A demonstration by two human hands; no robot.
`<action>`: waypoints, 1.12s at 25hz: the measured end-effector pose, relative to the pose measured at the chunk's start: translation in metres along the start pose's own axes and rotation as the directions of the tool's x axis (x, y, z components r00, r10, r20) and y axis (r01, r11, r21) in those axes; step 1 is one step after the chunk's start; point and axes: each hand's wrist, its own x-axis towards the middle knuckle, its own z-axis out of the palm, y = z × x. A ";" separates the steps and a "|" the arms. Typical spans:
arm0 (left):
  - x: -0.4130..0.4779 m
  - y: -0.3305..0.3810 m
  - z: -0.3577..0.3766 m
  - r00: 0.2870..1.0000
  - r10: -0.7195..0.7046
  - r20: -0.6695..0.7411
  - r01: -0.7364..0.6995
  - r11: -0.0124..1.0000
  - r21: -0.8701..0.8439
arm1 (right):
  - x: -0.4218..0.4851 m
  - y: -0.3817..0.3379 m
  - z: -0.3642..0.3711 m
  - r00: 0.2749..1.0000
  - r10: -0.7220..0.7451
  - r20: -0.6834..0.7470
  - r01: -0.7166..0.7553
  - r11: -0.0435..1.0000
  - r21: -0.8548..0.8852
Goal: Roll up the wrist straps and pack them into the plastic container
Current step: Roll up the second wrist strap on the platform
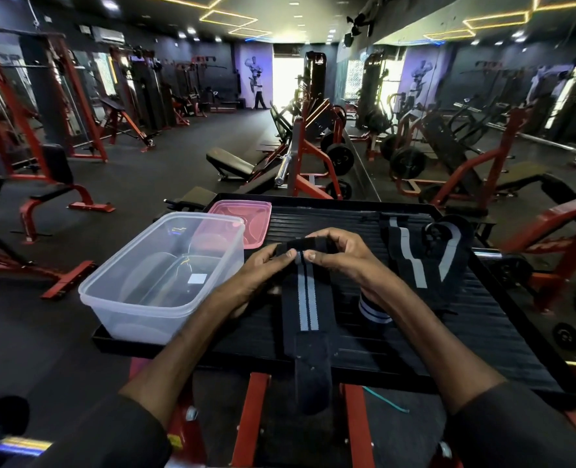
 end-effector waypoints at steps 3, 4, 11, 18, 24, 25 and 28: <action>0.000 0.000 0.005 0.988 0.119 -0.102 -0.126 0.990 -0.060 | 0.002 0.000 0.000 0.997 -0.072 -0.007 0.072 0.995 -0.063; 0.000 -0.002 0.005 0.982 0.147 -0.121 -0.155 0.986 -0.058 | 0.003 -0.003 -0.001 1.000 -0.026 0.005 0.027 0.998 -0.050; 0.001 -0.003 0.003 0.958 0.216 -0.187 -0.233 0.970 -0.072 | 0.007 -0.019 -0.001 0.920 0.392 0.018 -0.390 0.906 0.167; -0.001 0.008 0.001 0.957 0.251 -0.144 -0.253 0.967 0.003 | 0.000 -0.019 -0.006 0.952 0.284 0.119 -0.293 0.953 0.070; -0.009 0.006 -0.001 0.996 -0.062 0.057 0.058 0.996 0.065 | -0.007 -0.008 -0.009 0.979 0.202 0.004 -0.202 0.979 0.043; -0.009 0.005 0.001 0.998 -0.045 0.046 0.043 0.998 0.055 | -0.008 -0.007 -0.008 0.980 0.198 0.007 -0.198 0.979 0.043; -0.009 0.002 0.006 0.995 0.085 -0.049 -0.084 0.996 0.016 | -0.008 -0.008 -0.008 0.982 0.186 0.010 -0.186 0.981 0.050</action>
